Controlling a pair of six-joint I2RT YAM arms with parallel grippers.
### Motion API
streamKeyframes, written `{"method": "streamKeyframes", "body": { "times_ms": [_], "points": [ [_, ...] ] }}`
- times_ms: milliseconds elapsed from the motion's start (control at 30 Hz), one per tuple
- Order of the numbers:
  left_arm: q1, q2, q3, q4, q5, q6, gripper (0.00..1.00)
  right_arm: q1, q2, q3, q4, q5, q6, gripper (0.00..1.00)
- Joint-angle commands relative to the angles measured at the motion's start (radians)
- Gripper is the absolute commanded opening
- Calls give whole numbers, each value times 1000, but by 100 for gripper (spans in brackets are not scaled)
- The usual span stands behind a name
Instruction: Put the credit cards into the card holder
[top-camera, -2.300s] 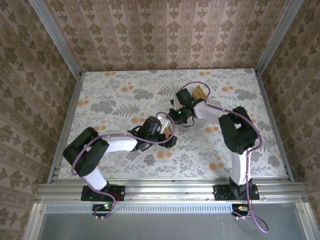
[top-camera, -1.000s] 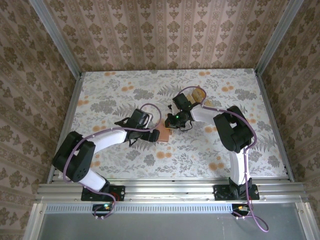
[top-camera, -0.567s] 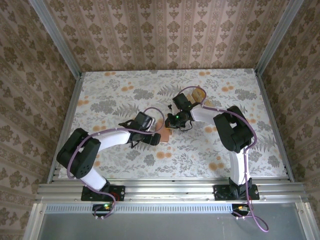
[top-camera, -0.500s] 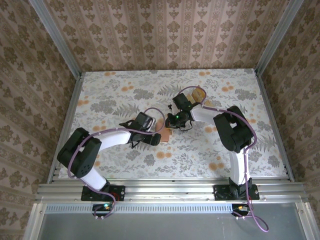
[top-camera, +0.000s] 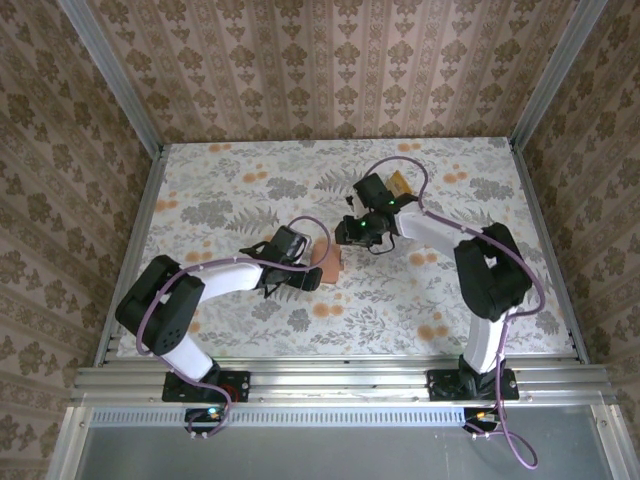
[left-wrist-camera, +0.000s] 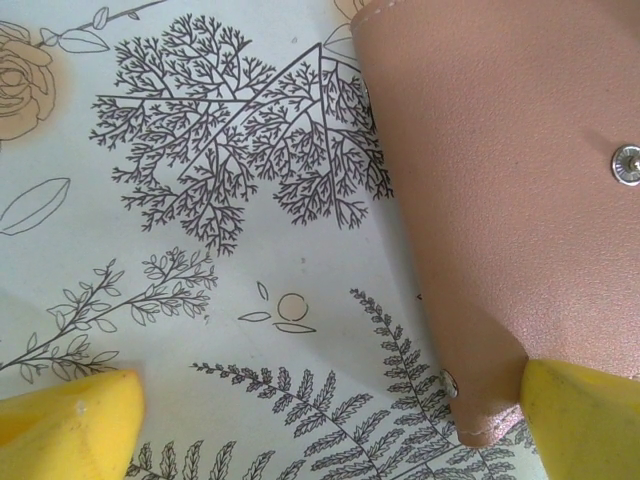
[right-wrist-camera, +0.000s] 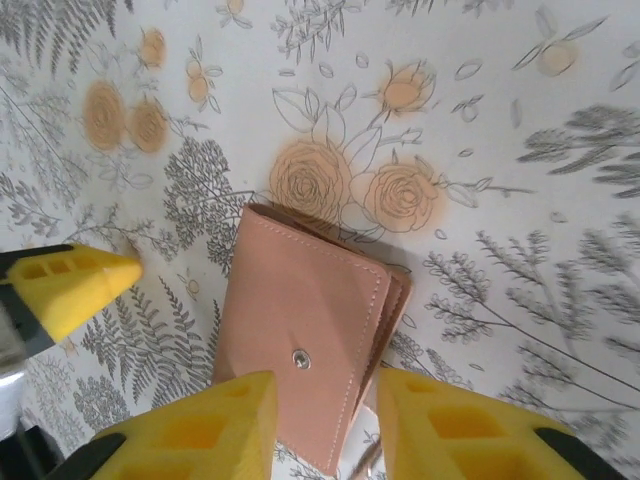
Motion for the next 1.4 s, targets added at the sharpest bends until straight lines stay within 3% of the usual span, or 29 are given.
{"method": "streamKeyframes", "body": {
  "times_ms": [0, 600, 867, 1167, 1367],
  "points": [
    [-7, 44, -51, 16, 7, -37, 97, 6, -43, 17, -142, 102, -29, 38],
    [-9, 79, -66, 52, 46, -70, 96, 87, 33, 47, -197, 144, 8, 35],
    [-9, 80, -64, 49, 51, -70, 95, 91, 46, 36, -198, 147, 0, 25],
    [-8, 82, -59, 41, 51, -67, 95, 91, 42, 28, -181, 128, 2, 0],
    [-9, 82, -56, 39, 53, -62, 95, 91, 32, 22, -130, 68, 37, 0]
  ]
}}
